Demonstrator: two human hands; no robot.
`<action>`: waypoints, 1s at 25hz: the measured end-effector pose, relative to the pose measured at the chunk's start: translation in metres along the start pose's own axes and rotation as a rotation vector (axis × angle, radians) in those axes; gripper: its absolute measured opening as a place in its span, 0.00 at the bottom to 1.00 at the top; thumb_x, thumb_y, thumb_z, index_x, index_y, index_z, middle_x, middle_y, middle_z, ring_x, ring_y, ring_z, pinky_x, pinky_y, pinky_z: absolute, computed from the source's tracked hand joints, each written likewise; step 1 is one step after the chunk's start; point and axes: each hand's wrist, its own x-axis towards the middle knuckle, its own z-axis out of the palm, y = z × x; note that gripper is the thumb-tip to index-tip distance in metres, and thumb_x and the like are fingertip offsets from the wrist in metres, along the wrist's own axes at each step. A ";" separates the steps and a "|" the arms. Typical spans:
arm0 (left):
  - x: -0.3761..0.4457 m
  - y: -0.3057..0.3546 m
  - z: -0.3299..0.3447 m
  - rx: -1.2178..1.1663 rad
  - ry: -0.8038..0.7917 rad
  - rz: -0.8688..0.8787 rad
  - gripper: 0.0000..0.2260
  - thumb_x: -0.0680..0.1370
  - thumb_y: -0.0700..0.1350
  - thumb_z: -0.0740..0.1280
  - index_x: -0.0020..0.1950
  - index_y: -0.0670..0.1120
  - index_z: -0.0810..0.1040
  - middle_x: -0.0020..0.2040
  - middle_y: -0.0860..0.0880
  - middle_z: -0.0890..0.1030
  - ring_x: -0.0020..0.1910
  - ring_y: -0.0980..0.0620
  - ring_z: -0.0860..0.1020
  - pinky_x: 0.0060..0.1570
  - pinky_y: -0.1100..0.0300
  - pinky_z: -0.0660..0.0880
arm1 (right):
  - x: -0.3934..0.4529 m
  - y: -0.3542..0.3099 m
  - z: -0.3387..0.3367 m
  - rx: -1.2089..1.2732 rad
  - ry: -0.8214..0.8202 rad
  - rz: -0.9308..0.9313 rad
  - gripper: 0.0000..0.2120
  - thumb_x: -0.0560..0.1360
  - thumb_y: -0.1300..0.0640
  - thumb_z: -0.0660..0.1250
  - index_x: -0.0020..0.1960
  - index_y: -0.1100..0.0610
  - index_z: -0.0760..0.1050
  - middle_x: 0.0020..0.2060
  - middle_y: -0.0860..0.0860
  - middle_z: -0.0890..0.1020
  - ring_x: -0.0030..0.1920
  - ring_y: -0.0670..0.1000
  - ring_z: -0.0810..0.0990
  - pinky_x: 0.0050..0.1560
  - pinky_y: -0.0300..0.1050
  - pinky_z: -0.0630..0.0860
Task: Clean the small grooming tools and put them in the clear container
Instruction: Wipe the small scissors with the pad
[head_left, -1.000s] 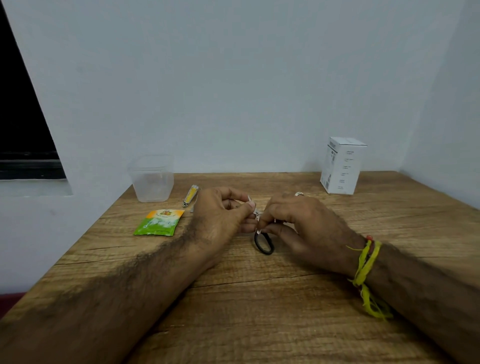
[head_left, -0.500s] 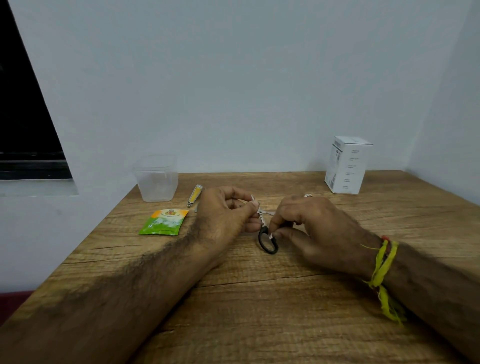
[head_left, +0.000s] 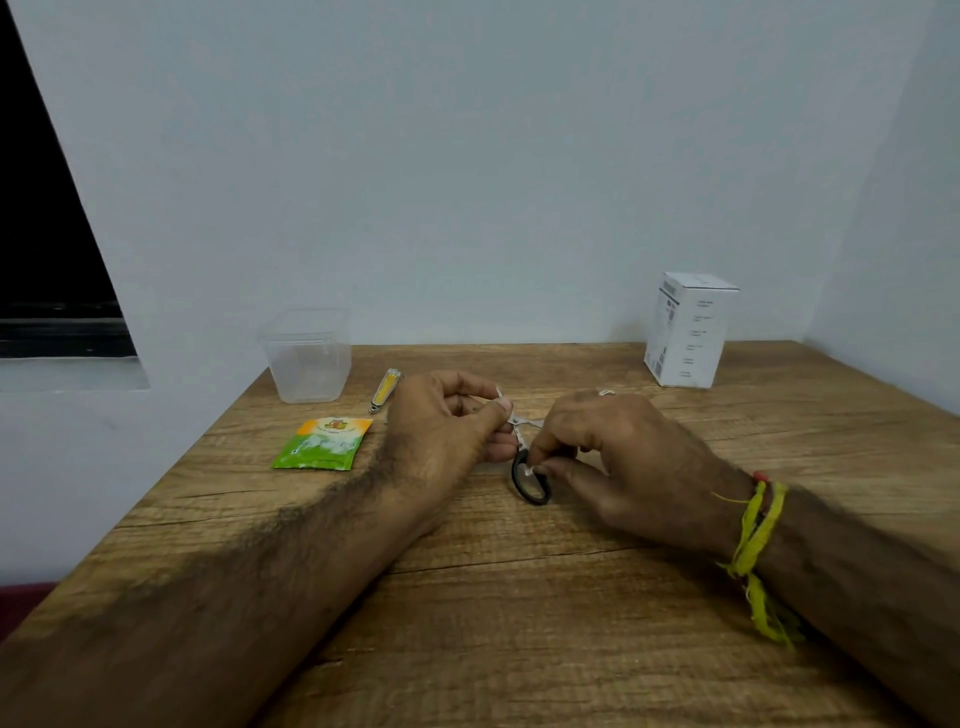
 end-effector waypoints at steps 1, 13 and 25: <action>-0.001 0.000 -0.001 -0.002 0.007 0.001 0.04 0.76 0.34 0.73 0.50 0.36 0.80 0.30 0.45 0.82 0.29 0.50 0.83 0.29 0.61 0.80 | 0.000 -0.002 -0.001 0.005 -0.025 0.019 0.03 0.75 0.58 0.72 0.47 0.51 0.82 0.42 0.42 0.81 0.44 0.42 0.77 0.46 0.39 0.74; -0.003 0.000 0.003 0.045 0.132 0.097 0.03 0.77 0.34 0.72 0.48 0.37 0.79 0.34 0.41 0.83 0.31 0.48 0.85 0.31 0.56 0.82 | 0.005 -0.039 0.010 0.140 0.040 0.610 0.05 0.76 0.54 0.69 0.44 0.50 0.83 0.42 0.42 0.79 0.44 0.44 0.76 0.42 0.38 0.75; -0.012 0.010 0.010 0.135 0.182 0.217 0.03 0.76 0.34 0.71 0.47 0.38 0.78 0.32 0.43 0.81 0.29 0.51 0.84 0.28 0.61 0.80 | 0.005 -0.041 0.009 0.563 0.121 0.845 0.07 0.75 0.55 0.73 0.40 0.55 0.85 0.37 0.52 0.85 0.37 0.46 0.81 0.31 0.35 0.74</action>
